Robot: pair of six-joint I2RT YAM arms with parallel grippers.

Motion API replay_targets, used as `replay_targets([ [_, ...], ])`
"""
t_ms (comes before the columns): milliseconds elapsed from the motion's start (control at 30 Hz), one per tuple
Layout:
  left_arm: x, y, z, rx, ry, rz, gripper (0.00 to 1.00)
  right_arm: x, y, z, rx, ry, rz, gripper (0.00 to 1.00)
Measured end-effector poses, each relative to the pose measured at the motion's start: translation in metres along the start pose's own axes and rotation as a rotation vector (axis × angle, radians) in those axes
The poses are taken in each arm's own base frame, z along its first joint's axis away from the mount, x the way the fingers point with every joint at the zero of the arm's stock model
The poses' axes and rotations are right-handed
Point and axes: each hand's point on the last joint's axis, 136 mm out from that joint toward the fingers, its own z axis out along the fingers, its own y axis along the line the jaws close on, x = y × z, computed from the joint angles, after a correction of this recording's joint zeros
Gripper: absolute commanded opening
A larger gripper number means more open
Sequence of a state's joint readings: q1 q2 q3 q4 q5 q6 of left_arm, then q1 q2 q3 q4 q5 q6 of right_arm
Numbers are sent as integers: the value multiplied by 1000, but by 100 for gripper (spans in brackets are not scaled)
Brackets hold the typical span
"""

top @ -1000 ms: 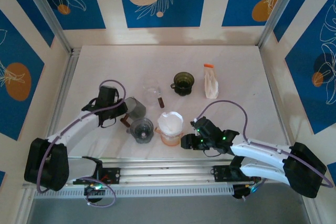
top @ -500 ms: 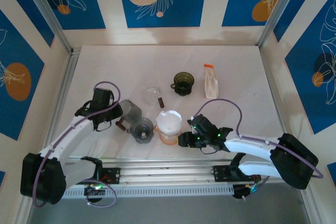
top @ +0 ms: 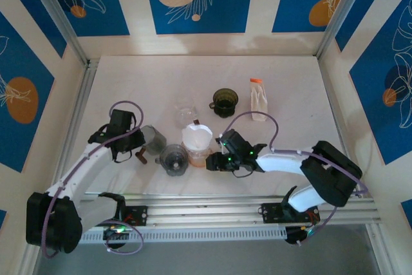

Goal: Place the coffee filter in the dripper

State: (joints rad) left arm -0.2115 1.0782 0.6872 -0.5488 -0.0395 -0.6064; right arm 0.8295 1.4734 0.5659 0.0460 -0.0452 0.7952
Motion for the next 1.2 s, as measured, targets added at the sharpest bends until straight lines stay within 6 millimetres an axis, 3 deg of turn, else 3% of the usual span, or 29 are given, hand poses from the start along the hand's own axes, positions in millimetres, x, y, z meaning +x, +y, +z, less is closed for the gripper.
replay_targets([
  [300, -3, 0, -10, 8, -26, 9, 13, -31, 17, 22, -35, -11, -47, 48],
  [833, 0, 2, -10, -1, -14, 11, 13, -84, 44, 56, -89, -40, -98, 45],
  [1200, 1, 1, -9, 8, -7, 11, 10, -81, 45, 54, -91, -47, -98, 49],
])
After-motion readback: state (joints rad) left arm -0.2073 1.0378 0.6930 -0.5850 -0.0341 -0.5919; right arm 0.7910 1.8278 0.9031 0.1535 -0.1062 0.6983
